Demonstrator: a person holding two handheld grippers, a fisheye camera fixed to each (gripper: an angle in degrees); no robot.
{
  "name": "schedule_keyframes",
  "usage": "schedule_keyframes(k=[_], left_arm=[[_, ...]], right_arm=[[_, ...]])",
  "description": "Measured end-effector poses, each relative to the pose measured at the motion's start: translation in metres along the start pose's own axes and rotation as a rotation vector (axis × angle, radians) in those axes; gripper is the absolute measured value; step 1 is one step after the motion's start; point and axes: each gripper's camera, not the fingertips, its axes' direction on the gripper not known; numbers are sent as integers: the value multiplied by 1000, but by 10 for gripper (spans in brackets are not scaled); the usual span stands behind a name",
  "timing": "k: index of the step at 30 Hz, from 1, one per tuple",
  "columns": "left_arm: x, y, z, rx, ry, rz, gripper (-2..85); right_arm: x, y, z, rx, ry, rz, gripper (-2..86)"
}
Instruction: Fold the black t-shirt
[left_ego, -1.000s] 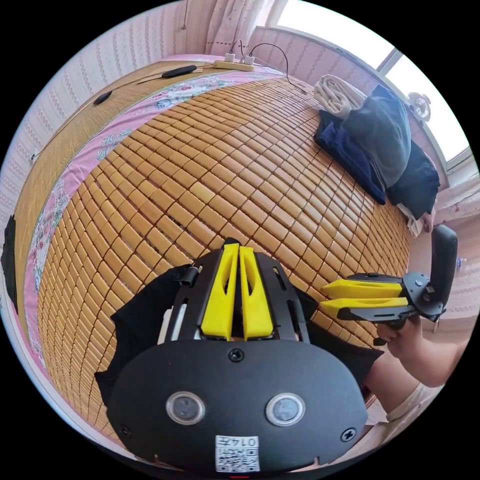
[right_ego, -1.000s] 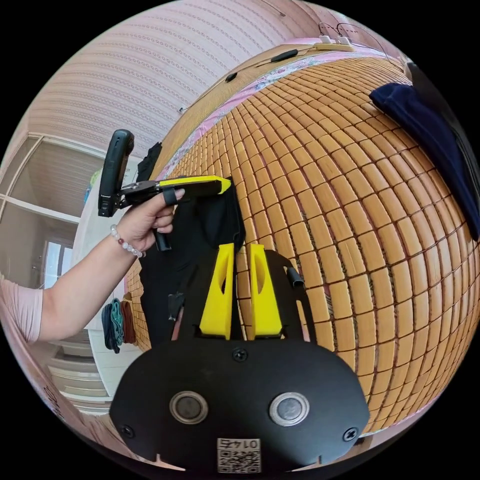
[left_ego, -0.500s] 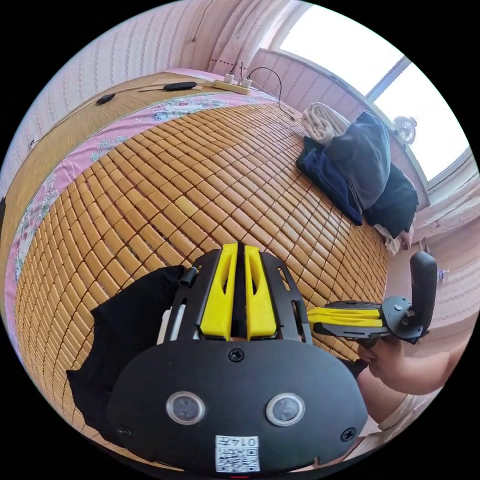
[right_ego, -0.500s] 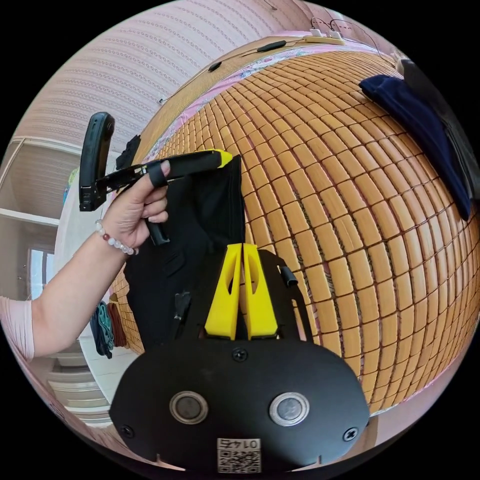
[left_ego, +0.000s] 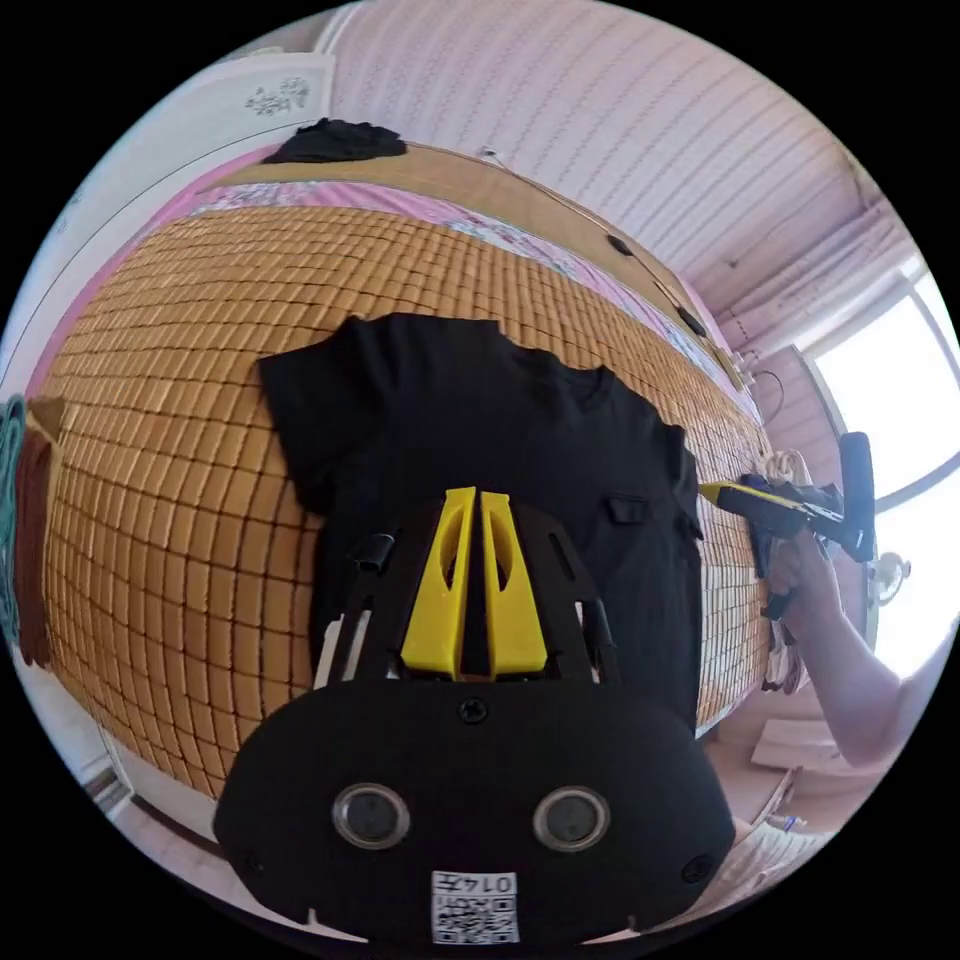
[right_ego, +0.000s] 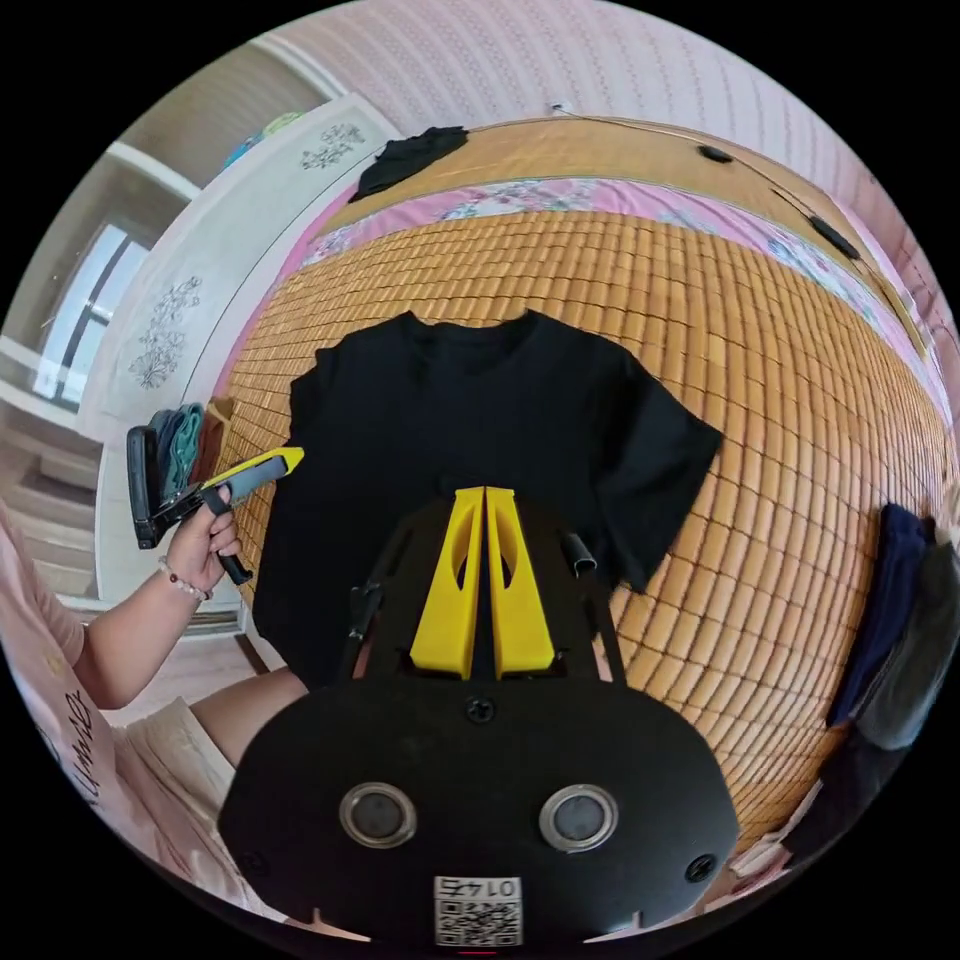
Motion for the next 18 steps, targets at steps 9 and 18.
schedule_keyframes(k=[9,18], left_arm=[[-114,4,-35,59,-12,-234,22],[-122,-5,-21,-10,45,-203,38]], right_arm=[[-210,-104,141,-126,-115,-444,61],[-290,-139,230,-231,81,-504,61]])
